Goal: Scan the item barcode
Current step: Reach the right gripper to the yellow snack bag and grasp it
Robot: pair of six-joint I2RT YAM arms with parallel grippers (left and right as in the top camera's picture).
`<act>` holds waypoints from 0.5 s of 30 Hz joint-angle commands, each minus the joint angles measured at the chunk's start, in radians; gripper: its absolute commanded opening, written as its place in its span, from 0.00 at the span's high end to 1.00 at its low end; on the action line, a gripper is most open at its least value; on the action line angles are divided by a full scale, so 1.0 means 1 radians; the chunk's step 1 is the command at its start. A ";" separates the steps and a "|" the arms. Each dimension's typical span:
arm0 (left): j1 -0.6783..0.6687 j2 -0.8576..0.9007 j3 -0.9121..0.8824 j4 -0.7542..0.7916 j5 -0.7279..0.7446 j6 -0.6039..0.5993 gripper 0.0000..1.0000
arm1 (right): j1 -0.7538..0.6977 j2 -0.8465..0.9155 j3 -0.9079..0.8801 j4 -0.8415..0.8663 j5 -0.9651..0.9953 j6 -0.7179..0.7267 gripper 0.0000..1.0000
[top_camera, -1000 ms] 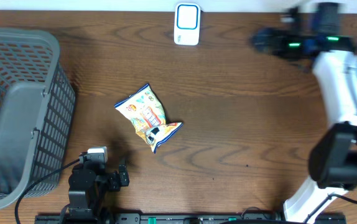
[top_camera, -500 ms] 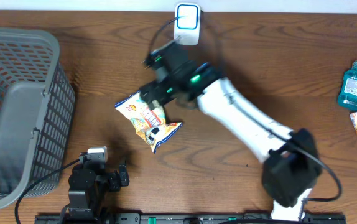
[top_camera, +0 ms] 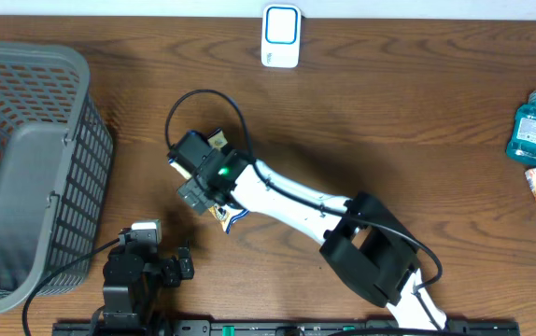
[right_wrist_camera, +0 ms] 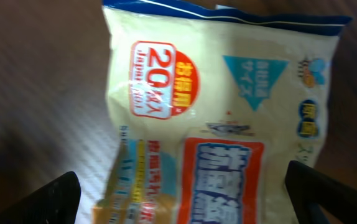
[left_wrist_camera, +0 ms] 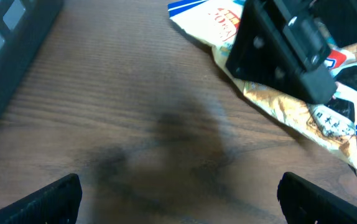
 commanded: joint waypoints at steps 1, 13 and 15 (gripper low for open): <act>-0.003 -0.003 -0.005 -0.020 -0.013 0.010 0.02 | 0.019 0.015 0.006 0.007 0.026 -0.008 0.01; -0.003 -0.003 -0.005 -0.020 -0.013 0.010 0.02 | 0.030 0.159 0.006 -0.120 0.075 0.023 0.07; -0.003 -0.003 -0.005 -0.020 -0.013 0.010 0.02 | 0.027 0.160 0.006 -0.163 0.070 0.052 0.20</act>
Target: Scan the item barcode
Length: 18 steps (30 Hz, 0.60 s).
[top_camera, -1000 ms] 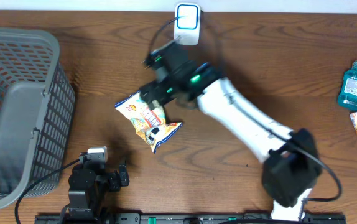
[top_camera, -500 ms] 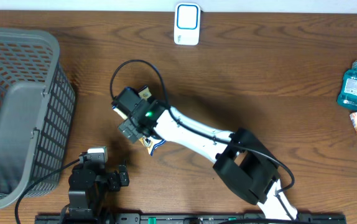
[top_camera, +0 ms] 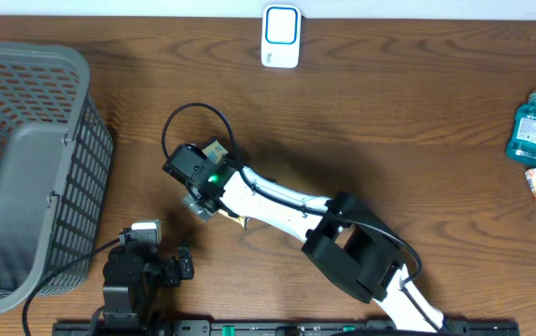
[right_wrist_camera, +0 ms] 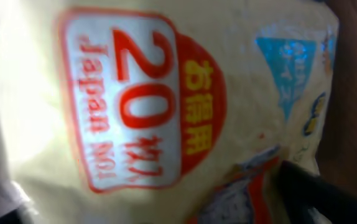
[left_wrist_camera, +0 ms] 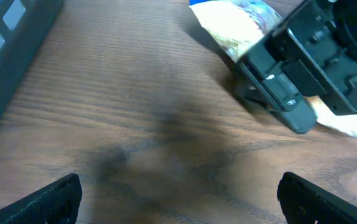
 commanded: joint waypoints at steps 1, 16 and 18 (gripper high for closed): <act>-0.003 -0.003 -0.005 -0.020 -0.013 0.010 0.02 | 0.002 0.074 -0.028 -0.078 -0.032 0.059 0.27; -0.003 -0.003 -0.005 -0.020 -0.013 0.010 0.02 | -0.251 -0.159 0.189 -0.538 -0.668 -0.243 0.89; -0.003 -0.003 -0.005 -0.020 -0.013 0.010 0.02 | -0.315 -0.184 0.189 -0.597 -0.832 -0.343 0.97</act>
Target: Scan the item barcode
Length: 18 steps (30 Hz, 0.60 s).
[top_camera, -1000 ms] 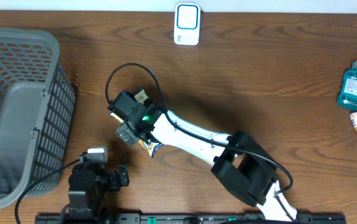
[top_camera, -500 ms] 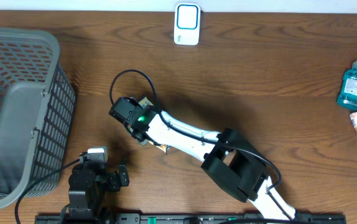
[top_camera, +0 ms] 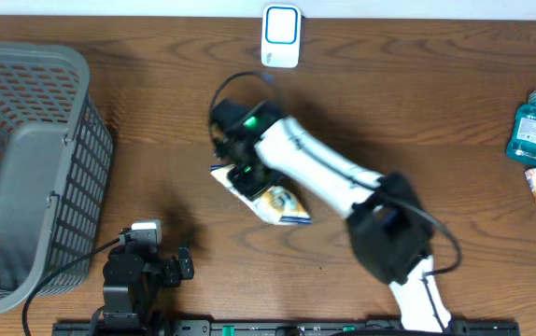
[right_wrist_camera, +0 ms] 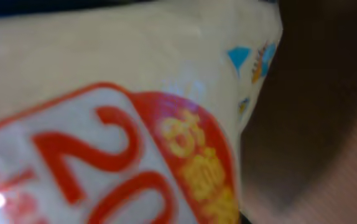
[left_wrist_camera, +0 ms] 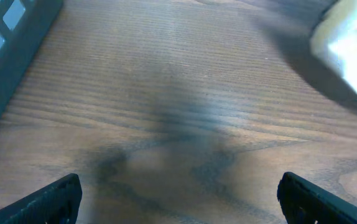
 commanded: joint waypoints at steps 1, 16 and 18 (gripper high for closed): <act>-0.003 -0.003 -0.005 -0.020 -0.013 0.010 0.02 | -0.110 -0.102 0.039 -0.077 -0.420 -0.256 0.99; -0.003 -0.003 -0.005 -0.020 -0.013 0.010 0.02 | -0.128 -0.099 -0.207 0.301 0.187 -0.098 0.99; -0.003 -0.003 -0.005 -0.020 -0.013 0.010 0.02 | -0.106 -0.099 -0.237 0.333 0.187 -0.098 0.99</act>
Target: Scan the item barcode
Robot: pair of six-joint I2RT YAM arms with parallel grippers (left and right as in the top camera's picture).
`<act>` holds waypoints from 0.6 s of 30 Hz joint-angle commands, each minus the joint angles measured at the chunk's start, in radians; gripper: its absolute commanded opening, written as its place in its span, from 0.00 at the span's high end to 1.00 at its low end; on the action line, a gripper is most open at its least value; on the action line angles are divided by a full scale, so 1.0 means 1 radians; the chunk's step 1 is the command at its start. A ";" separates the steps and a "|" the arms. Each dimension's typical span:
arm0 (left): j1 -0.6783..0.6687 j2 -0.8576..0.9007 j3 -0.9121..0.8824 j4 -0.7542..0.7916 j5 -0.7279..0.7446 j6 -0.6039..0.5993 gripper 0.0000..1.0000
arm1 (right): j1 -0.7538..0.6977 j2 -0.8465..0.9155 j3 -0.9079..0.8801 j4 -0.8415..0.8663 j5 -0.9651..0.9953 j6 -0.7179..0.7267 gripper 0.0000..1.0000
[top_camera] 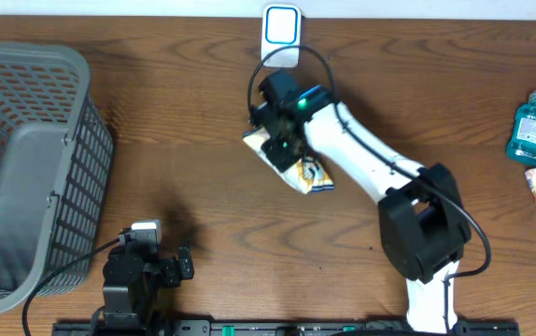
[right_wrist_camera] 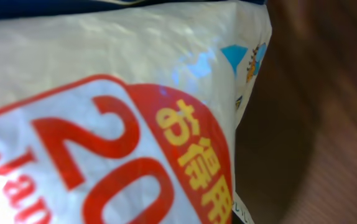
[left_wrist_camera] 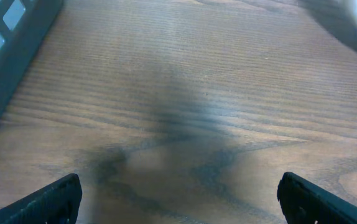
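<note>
A cream snack packet with blue edges hangs from my right gripper, which is shut on its upper end. It sits just in front of the white and blue scanner at the table's back edge. In the right wrist view the packet fills the frame with a red "20" badge, and the fingers are hidden behind it. No barcode shows in any view. My left gripper stands open over bare wood near the front edge, with nothing between its fingertips.
A grey mesh basket takes up the left side of the table. A blue bottle and a small orange box stand at the far right edge. The right arm stretches from the front right across the middle.
My right gripper has moved back and to the right with the packet, from mid-table to just in front of the scanner. The packet has left the left wrist view. The left arm has not moved.
My right gripper was open above the packet lying near the front left of the table. Then it was down on the packet. Then it held the packet raised at mid-table, and now holds it close to the scanner.
</note>
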 commanded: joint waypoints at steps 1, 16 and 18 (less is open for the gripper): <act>-0.003 -0.003 -0.005 -0.020 -0.013 0.010 0.02 | 0.050 -0.006 -0.040 0.028 0.039 0.036 0.99; -0.003 -0.003 -0.005 -0.020 -0.013 0.010 0.02 | -0.055 -0.023 0.059 -0.497 -0.816 -0.475 0.99; -0.003 -0.003 -0.005 -0.020 -0.013 0.010 0.02 | -0.069 -0.023 0.058 -0.607 -0.858 -0.607 0.99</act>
